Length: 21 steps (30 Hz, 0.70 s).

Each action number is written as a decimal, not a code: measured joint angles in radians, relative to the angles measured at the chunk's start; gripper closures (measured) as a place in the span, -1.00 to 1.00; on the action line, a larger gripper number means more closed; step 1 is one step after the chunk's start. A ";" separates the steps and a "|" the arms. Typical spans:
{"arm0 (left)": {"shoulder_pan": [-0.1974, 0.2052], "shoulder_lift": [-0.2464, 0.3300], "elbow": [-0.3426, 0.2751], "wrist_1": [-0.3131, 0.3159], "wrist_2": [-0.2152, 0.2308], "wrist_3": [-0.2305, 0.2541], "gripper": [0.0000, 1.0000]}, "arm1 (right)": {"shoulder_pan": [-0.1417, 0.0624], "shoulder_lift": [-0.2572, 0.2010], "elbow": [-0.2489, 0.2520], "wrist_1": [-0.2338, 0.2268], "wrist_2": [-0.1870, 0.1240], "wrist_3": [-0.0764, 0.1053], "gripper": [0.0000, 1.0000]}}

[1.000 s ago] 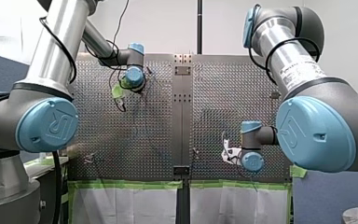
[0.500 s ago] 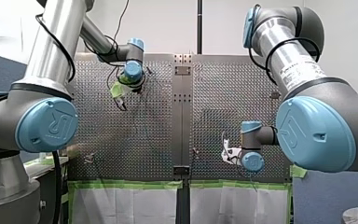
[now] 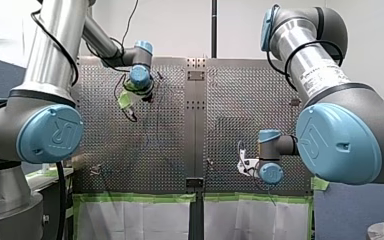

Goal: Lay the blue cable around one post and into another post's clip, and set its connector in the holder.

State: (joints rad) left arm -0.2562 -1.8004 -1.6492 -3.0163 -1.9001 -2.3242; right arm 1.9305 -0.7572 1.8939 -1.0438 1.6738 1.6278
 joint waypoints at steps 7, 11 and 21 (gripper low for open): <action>0.014 0.063 -0.024 -0.005 0.015 0.004 -1.00 | -0.001 0.000 0.000 0.000 0.000 0.000 0.73; 0.017 0.097 -0.041 -0.032 -0.013 0.031 -1.00 | -0.001 0.000 0.000 0.000 -0.001 0.001 0.73; 0.017 0.187 -0.097 -0.120 -0.102 0.120 -1.00 | 0.000 0.000 -0.001 0.003 -0.007 0.005 0.73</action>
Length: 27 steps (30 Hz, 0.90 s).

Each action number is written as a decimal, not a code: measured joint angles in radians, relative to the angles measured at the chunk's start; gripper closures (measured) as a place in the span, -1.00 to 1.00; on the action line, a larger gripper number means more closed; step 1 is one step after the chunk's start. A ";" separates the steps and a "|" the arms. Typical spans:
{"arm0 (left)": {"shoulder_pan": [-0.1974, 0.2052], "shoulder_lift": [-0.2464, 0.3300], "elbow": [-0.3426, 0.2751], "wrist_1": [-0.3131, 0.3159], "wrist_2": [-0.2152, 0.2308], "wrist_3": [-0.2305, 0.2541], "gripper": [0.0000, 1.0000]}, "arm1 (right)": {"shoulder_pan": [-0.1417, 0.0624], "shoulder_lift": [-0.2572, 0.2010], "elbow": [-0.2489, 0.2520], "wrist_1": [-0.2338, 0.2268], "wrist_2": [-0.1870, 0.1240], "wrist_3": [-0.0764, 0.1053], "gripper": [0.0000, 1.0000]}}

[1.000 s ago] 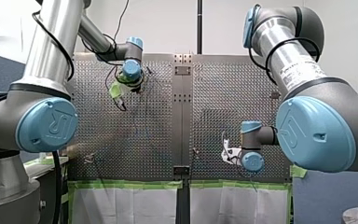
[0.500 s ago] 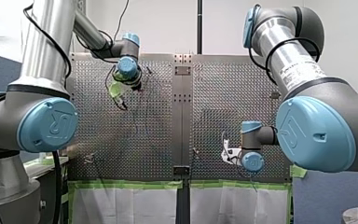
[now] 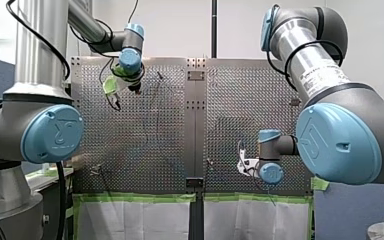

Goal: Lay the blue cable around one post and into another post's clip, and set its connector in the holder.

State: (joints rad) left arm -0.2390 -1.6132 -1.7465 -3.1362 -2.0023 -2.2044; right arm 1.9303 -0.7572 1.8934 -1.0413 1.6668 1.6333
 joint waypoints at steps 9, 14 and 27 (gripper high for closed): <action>-0.002 0.085 0.037 -0.085 -0.074 0.085 -1.00 | 0.000 0.000 0.000 0.001 -0.010 0.003 0.73; -0.004 0.130 0.082 -0.134 -0.064 0.134 -1.00 | 0.000 0.000 0.000 0.001 -0.010 0.004 0.73; -0.004 0.120 0.177 -0.228 -0.012 0.249 -1.00 | 0.000 0.000 0.000 -0.001 -0.010 0.004 0.73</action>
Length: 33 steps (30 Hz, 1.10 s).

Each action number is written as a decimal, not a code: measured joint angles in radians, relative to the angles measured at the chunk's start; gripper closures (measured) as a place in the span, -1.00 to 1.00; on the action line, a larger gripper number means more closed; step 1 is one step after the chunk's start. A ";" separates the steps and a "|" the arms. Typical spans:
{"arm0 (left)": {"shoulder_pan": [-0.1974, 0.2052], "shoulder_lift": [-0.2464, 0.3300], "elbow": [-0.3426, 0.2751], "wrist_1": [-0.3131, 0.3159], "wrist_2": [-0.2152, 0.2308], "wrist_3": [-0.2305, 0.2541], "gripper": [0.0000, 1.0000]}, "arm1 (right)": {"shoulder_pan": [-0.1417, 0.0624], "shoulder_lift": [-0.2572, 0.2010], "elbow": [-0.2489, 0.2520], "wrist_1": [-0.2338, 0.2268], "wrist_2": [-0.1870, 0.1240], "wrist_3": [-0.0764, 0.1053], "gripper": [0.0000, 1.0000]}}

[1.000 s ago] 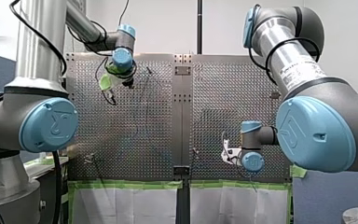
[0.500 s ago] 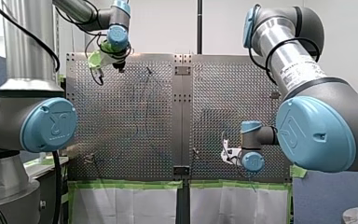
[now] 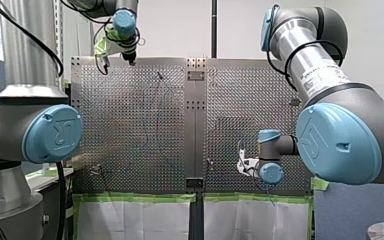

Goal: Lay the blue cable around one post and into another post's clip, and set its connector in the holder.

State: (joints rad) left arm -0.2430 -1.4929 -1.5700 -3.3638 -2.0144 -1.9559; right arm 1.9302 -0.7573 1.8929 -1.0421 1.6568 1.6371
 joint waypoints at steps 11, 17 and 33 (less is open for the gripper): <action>0.000 -0.067 0.041 -0.031 0.000 0.099 -1.00 | 0.000 0.000 -0.001 -0.002 0.000 0.000 0.73; 0.000 -0.069 0.044 -0.032 0.002 0.152 -1.00 | 0.000 0.000 -0.001 0.001 0.000 -0.001 0.73; -0.008 -0.068 0.075 -0.039 0.015 0.294 -1.00 | 0.000 0.000 -0.001 0.002 0.000 -0.003 0.73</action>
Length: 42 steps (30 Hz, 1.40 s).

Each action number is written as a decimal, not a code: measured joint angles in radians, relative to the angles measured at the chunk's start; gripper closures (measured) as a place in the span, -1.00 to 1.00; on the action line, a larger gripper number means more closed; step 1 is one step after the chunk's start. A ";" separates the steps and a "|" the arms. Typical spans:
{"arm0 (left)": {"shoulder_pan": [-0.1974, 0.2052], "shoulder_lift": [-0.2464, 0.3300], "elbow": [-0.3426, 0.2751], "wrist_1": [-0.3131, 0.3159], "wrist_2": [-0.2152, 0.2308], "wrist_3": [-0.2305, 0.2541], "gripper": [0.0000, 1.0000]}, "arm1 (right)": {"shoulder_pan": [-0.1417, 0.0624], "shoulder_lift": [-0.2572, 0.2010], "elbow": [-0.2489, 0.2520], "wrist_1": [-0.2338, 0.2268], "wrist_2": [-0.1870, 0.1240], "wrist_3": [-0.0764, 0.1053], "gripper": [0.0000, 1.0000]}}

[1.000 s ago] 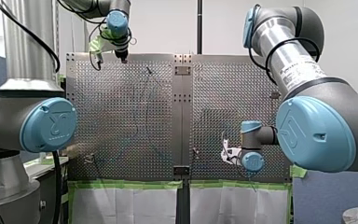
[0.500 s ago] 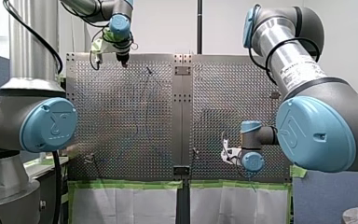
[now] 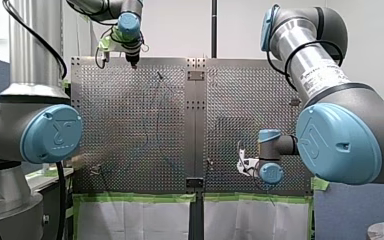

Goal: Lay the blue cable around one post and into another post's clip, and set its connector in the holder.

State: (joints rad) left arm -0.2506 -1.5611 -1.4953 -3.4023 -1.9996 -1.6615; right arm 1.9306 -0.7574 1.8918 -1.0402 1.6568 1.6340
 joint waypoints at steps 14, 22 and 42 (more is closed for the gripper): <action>-0.019 0.001 0.054 -0.044 0.010 0.038 -1.00 | 0.000 0.000 -0.001 -0.003 0.000 0.001 0.73; -0.027 0.001 0.063 -0.055 0.013 0.040 -1.00 | 0.000 0.000 -0.001 -0.004 0.000 0.000 0.73; -0.041 0.019 0.131 -0.108 -0.022 0.034 -1.00 | 0.005 0.000 -0.004 0.000 0.000 -0.002 0.73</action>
State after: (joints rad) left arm -0.2911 -1.5420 -1.3642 -3.5103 -2.0219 -1.6272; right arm 1.9353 -0.7572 1.8877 -1.0403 1.6567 1.6325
